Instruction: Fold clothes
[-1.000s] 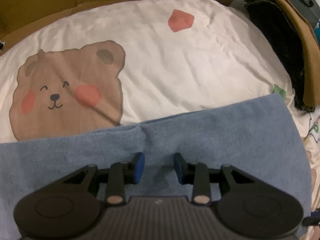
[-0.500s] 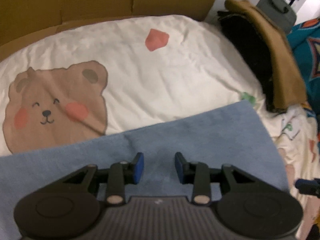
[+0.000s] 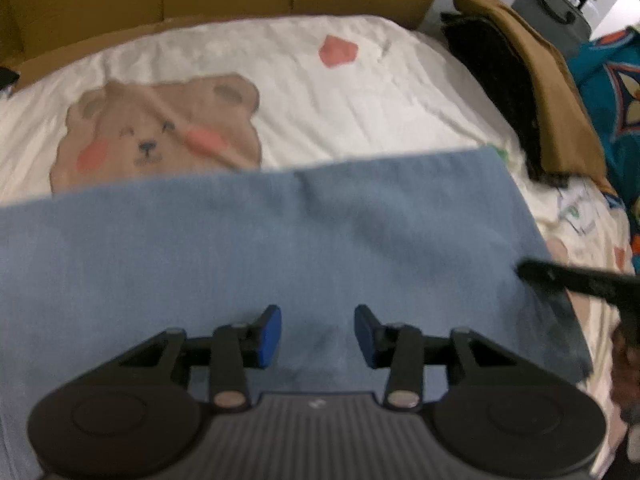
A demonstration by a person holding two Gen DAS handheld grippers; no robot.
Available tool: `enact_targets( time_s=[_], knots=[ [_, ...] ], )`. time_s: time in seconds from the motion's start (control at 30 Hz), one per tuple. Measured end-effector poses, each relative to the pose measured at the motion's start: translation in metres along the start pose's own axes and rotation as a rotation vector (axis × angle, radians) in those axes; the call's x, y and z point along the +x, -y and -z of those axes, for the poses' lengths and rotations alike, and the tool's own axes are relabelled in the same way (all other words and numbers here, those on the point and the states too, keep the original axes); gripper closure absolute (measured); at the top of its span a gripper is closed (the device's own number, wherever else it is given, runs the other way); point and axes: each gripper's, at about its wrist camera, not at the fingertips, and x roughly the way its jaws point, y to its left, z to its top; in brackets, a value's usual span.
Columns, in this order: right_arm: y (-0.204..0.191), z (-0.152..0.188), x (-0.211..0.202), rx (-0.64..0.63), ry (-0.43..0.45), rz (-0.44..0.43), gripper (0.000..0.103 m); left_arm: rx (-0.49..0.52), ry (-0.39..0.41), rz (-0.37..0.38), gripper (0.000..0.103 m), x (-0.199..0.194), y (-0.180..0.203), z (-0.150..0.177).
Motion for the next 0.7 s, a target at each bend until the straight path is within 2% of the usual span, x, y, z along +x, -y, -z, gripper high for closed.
enact_targets(
  time_s=[0.2, 0.43, 0.7],
  knots=[
    [-0.009, 0.003, -0.016, -0.008, -0.001, 0.01, 0.096, -0.064, 0.006, -0.012, 0.074, -0.014, 0.012, 0.045],
    [-0.057, 0.023, -0.017, -0.099, -0.017, -0.156, 0.095, -0.098, 0.028, -0.04, 0.078, -0.021, 0.026, 0.078],
    [-0.111, 0.048, 0.004, -0.168, -0.098, -0.256, 0.094, -0.112, 0.016, -0.098, 0.08, -0.003, 0.03, 0.087]
  ],
)
